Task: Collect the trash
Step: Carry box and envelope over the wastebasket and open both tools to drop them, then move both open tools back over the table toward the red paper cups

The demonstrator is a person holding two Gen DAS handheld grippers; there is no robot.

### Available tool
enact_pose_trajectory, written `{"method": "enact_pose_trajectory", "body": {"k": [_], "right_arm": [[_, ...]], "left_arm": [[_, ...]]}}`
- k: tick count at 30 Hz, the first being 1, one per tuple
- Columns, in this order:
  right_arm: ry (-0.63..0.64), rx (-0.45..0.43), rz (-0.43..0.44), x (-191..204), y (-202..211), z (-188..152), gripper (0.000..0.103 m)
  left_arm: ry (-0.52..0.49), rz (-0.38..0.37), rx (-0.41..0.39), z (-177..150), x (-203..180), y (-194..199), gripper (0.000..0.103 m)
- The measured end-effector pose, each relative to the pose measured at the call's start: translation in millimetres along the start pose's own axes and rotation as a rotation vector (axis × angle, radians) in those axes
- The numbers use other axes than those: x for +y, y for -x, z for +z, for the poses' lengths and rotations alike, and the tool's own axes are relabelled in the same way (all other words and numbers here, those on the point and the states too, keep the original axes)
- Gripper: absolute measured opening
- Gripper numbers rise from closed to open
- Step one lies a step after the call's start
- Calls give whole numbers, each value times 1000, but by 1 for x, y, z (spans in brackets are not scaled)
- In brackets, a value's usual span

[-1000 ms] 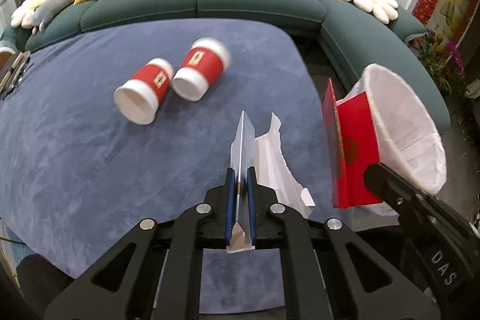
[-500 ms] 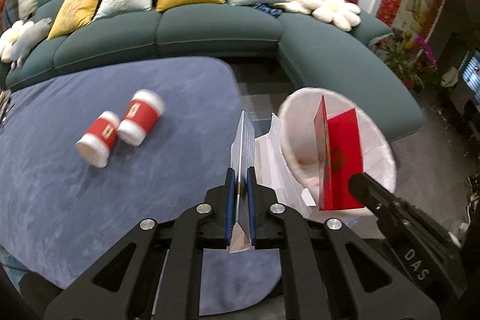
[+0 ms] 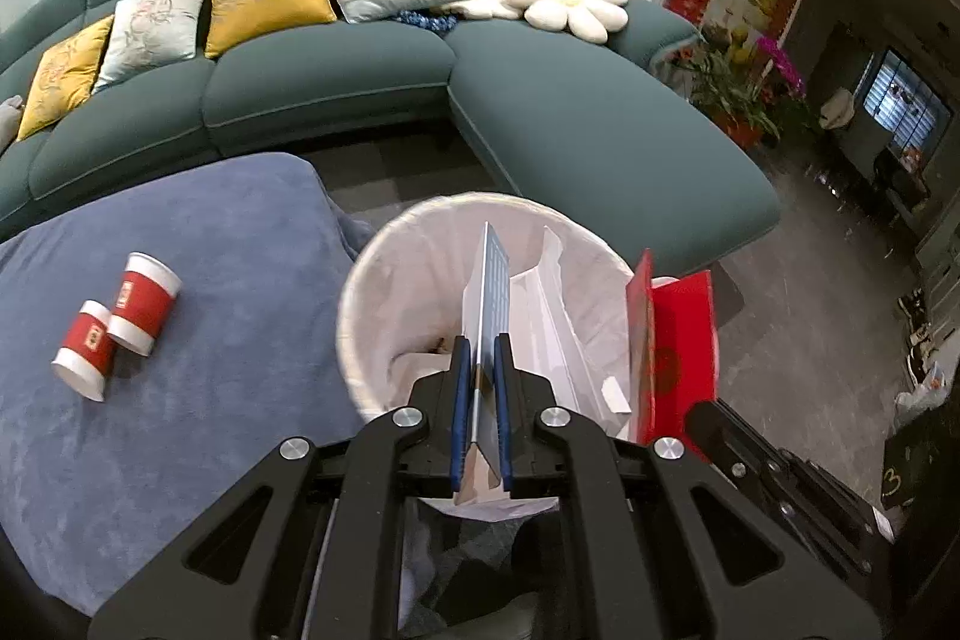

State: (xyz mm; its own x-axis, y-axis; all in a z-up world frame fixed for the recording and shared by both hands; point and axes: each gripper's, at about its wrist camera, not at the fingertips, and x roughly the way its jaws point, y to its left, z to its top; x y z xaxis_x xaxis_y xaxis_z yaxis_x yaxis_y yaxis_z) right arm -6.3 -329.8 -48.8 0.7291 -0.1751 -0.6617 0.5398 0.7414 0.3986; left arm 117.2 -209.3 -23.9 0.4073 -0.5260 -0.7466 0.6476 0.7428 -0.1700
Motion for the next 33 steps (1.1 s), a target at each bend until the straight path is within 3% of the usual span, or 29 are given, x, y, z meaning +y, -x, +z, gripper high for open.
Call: {"method": "enact_pose_trajectory", "body": {"k": [4,7,12,25,28,33], "right_arm": [[-14,3,-9,-11,0,-1,1],[-21,4,-10,-15,0,-1,1],[-26,14,-6,-16,-6,-2,1],[9,51,0,-7,-29,0,1],[23,62,-9,-1,-40,2,5],[31,66,-23,6,-49,7,10]], "left_arm": [[34,4,7,0,-3,-14,21],[43,34,13,-4,-1,-16,39],[58,71,27,-10,8,-16,44],[106,130,40,-22,34,-14,45],[111,142,42,-24,38,-14,45],[122,167,33,-29,46,-10,56]]}}
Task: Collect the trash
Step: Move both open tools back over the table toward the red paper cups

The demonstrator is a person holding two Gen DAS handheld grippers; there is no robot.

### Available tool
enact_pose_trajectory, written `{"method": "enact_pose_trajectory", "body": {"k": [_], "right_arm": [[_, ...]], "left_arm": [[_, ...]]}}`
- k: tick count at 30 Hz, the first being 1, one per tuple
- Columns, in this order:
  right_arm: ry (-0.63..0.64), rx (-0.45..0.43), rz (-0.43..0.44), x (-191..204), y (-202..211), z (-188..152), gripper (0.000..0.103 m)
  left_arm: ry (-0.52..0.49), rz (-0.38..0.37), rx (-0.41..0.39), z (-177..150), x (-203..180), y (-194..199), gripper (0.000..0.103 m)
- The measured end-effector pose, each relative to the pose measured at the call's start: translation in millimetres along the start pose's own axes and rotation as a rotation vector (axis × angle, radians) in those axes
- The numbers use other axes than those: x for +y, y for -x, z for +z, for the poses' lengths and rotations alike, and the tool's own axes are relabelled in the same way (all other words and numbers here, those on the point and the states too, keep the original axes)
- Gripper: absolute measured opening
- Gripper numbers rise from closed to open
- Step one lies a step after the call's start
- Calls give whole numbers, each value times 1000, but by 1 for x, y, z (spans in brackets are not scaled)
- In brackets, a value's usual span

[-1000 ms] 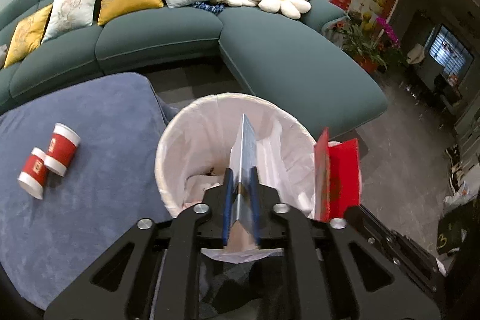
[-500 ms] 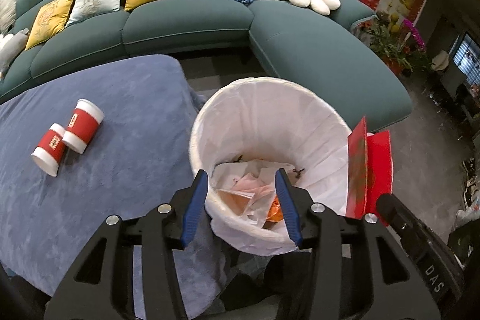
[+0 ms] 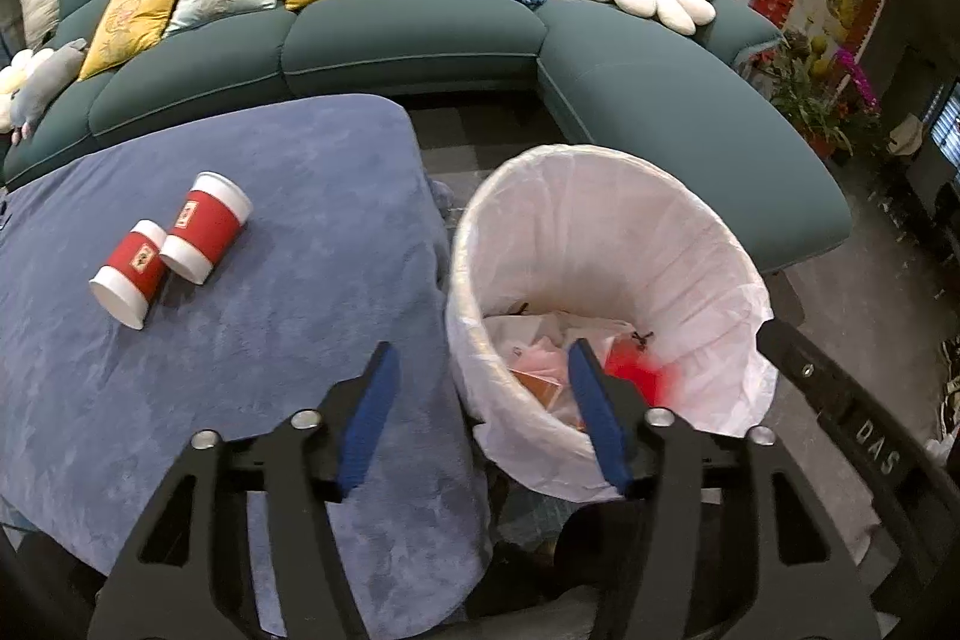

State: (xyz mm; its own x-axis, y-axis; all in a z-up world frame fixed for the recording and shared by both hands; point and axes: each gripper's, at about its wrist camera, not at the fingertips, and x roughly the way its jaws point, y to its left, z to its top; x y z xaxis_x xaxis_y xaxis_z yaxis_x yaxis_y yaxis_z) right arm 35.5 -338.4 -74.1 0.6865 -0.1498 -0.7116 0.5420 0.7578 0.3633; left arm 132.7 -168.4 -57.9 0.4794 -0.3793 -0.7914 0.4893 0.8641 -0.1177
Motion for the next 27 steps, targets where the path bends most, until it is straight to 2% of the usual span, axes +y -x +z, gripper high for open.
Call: {"method": "enact_pose_trajectory", "body": {"k": [12,17,24,27], "right_arm": [[49,12,11,26,9,-13,12],[91,11,21,46,14,-20,20],[147,12,39,77,19,-31,26],[182,15,46,94,20,-36,30]], "left_arm": [[43,22,-5,-12,31,11,58],[72,44,-18,-17,51,20,63],[138,73,-45,-22,87,35,63],[173,89,-57,-25,103,41,68]]}}
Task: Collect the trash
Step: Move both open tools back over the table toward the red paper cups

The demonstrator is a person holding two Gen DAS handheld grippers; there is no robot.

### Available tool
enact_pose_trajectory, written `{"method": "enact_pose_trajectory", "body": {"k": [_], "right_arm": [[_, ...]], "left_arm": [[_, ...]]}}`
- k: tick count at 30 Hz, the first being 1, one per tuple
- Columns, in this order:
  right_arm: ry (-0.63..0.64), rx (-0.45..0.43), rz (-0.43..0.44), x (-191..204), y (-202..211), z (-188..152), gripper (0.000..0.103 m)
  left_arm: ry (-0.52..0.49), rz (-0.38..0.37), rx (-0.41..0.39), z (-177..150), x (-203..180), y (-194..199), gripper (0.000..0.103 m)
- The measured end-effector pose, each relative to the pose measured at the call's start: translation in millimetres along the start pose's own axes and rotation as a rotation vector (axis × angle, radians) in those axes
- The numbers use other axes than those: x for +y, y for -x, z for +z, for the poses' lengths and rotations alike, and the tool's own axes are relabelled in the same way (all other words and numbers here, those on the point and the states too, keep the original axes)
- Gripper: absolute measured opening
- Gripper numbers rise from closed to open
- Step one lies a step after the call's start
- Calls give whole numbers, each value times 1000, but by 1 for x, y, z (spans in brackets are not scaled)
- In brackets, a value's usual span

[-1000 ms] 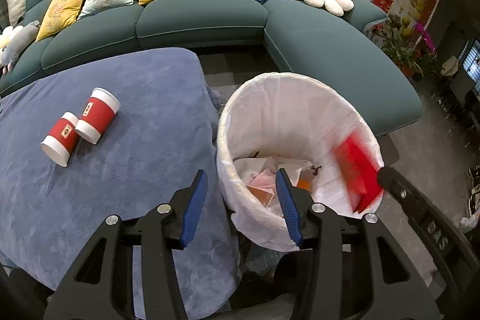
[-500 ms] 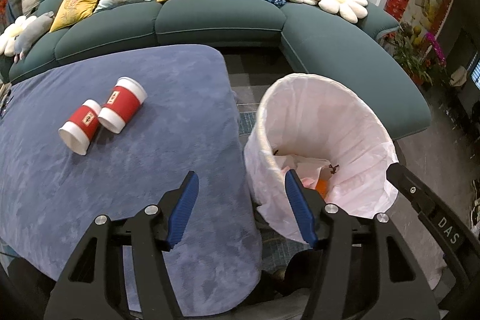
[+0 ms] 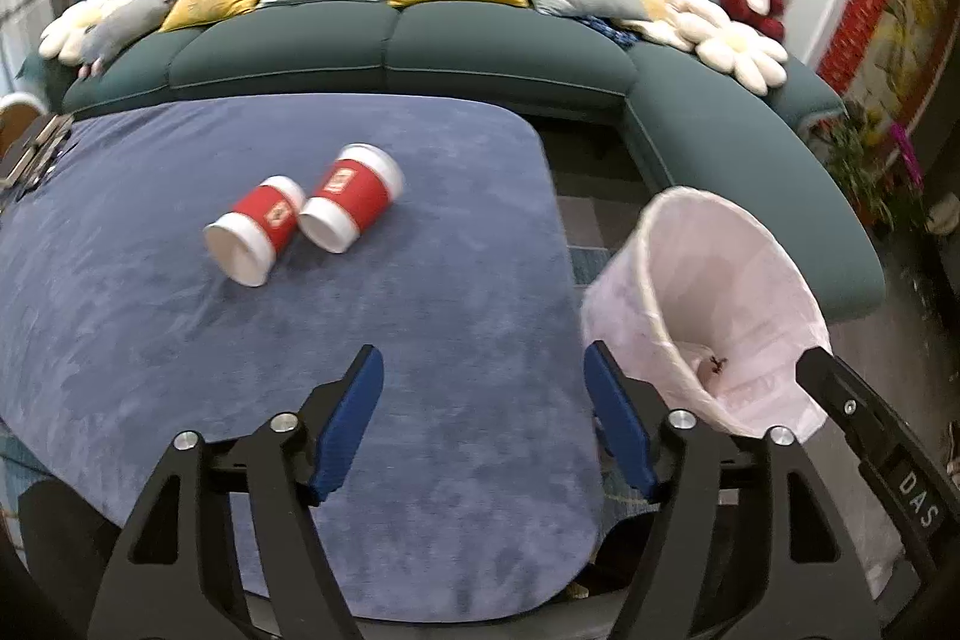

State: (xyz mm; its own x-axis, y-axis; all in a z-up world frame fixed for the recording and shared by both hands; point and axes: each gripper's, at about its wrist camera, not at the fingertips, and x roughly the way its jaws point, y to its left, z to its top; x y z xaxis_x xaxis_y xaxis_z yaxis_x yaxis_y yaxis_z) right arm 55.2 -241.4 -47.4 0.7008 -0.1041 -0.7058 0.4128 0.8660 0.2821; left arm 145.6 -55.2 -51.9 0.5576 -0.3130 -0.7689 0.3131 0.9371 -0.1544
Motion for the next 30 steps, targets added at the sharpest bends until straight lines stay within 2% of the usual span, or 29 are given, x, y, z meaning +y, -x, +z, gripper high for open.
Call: {"method": "enact_pose_trajectory", "body": {"k": [8,16,25,30], "right_arm": [[72,14,19,38,-3,-8,40],[145,45,34,79,-17,-18,43],[201,85,46,118,-44,-23,47],[204,111,61,135,-67,-19,47]], "left_arm": [[78,34,-15,1,45,7,70],[128,65,-20,1,83,7,71],[187,96,11,3,127,-9,71],[213,121,9,13,150,-22,82]]}}
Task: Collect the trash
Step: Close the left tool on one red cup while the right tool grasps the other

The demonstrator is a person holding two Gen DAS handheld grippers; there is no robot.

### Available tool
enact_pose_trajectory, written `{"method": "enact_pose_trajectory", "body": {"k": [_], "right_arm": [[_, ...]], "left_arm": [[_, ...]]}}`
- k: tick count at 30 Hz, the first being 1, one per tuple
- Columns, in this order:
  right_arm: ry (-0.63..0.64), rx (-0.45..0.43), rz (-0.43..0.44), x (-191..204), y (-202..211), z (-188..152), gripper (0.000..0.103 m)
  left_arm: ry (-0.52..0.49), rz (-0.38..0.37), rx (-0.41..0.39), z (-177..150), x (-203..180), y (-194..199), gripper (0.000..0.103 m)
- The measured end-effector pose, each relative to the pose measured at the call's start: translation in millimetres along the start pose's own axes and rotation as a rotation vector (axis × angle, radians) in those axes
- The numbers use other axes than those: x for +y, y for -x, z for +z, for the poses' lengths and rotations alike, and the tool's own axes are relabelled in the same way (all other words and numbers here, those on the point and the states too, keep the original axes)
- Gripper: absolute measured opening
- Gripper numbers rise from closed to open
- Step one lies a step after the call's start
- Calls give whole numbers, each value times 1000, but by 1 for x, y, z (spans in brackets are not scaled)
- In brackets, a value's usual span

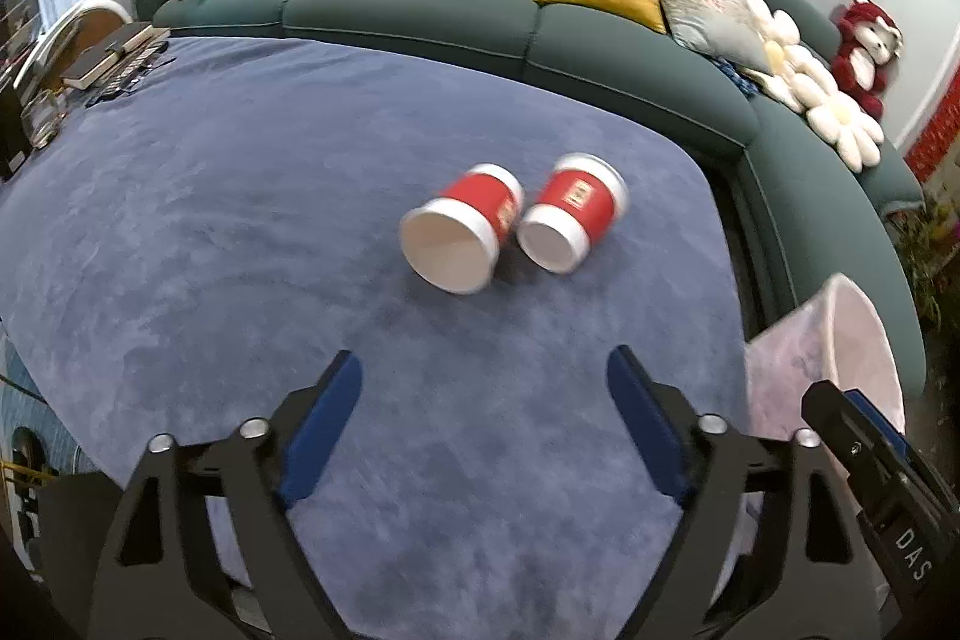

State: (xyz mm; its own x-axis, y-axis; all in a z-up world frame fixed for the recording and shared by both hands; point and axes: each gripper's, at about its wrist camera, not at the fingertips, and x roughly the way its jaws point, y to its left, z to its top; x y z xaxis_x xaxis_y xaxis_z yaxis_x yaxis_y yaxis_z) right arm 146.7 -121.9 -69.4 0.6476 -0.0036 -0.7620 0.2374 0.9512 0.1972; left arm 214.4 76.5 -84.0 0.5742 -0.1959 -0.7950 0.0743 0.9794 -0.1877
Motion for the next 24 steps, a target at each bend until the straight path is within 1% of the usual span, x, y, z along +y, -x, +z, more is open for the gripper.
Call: {"method": "enact_pose_trajectory", "body": {"k": [5,11,14,20,22,23,24], "right_arm": [[-8,29,30,17,-33,19,48],[-36,59,68,34,-79,50,48],[-48,73,77,38,-99,61,48],[-68,115,71,42,-144,74,48],[-76,135,71,43,-158,77,48],[-84,144,74,43,-165,78,48],[-94,152,79,44,-170,79,48]], "left_arm": [[-4,6,21,21,11,-23,83],[-51,21,41,51,15,-59,83],[-75,19,75,62,13,-84,83],[-102,-6,149,65,10,-124,83],[-88,-17,167,66,13,-133,81],[-77,-24,175,67,15,-138,75],[-68,-31,182,68,17,-141,72]]}}
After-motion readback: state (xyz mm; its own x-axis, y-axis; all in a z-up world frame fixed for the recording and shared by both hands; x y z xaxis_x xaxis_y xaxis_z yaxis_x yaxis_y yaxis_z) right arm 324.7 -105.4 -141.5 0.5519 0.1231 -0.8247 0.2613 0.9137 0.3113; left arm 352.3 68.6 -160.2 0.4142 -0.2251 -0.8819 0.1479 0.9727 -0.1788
